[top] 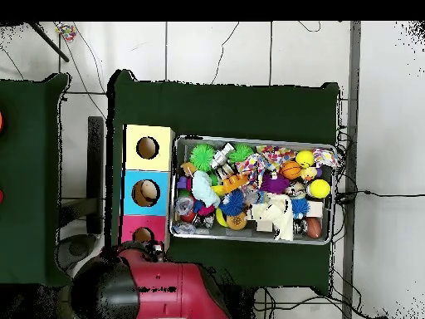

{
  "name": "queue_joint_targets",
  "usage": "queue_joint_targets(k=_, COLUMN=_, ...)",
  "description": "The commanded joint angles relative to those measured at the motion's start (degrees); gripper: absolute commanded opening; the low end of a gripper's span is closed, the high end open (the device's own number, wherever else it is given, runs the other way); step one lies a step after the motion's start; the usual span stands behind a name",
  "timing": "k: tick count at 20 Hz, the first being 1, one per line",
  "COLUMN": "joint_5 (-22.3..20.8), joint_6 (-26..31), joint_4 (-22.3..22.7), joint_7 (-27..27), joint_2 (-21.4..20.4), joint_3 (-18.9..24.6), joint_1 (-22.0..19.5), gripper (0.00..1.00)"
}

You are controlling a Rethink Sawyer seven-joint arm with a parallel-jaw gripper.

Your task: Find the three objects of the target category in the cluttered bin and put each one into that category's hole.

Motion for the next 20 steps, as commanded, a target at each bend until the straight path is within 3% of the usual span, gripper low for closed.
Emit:
queue_joint_targets(k=1, joint_5=2.7, joint_6=0.7, joint_4=-3.5, joint_7=1.4, joint_2=7.0, joint_3=7.8, joint_1=-5.1, gripper=1.0)
queue_joint_targets(k=7, joint_5=2.0, joint_6=1.6, joint_4=-5.1, joint_7=-1.2, joint_2=8.4, joint_3=11.9, joint_1=-8.5, gripper=1.0)
queue_joint_targets(k=14, joint_5=-1.6, joint_6=2.8, joint_4=-7.2, joint_7=-2.2, joint_2=9.4, joint_3=13.0, joint_1=-11.0, gripper=1.0)
queue_joint_targets(k=20, joint_5=-1.4, joint_6=7.0, joint_4=-6.8, joint_7=-5.4, joint_2=7.2, joint_3=15.4, joint_1=-15.3, gripper=1.0)
